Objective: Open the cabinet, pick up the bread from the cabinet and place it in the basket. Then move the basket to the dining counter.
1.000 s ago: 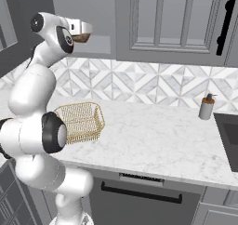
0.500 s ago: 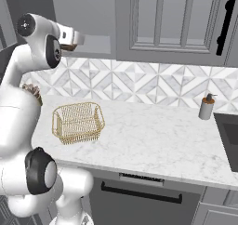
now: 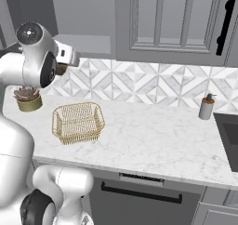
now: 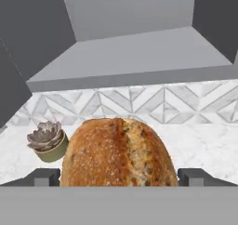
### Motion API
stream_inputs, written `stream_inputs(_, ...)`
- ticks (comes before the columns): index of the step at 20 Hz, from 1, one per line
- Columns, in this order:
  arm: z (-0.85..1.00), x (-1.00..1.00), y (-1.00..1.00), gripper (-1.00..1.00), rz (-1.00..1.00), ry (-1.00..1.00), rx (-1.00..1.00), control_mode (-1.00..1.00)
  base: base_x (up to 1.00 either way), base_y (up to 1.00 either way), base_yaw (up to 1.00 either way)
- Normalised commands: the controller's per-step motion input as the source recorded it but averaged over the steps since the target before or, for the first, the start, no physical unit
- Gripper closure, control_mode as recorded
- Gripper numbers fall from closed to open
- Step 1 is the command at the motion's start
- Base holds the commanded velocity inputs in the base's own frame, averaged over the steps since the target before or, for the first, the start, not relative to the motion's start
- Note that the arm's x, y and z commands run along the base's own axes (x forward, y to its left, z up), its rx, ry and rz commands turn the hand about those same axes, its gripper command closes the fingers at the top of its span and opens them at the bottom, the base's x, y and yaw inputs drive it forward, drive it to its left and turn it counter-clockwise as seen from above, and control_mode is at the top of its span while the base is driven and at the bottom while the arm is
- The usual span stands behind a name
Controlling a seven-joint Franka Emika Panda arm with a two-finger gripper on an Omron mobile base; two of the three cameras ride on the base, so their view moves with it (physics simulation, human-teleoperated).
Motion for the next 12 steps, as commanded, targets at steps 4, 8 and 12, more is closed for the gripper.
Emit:
stream_inputs(4,-0.69,-0.74,0.04,1.00,0.12,0.49,-0.03,-1.00,0.00,0.00,0.00)
stream_inputs(8,-0.97,-0.03,0.04,1.00,0.04,0.18,0.01,-1.00,0.00,0.00,0.00)
stream_inputs(12,-1.00,0.05,0.26,1.00,0.00,0.01,-0.12,-1.00,0.00,0.00,0.00)
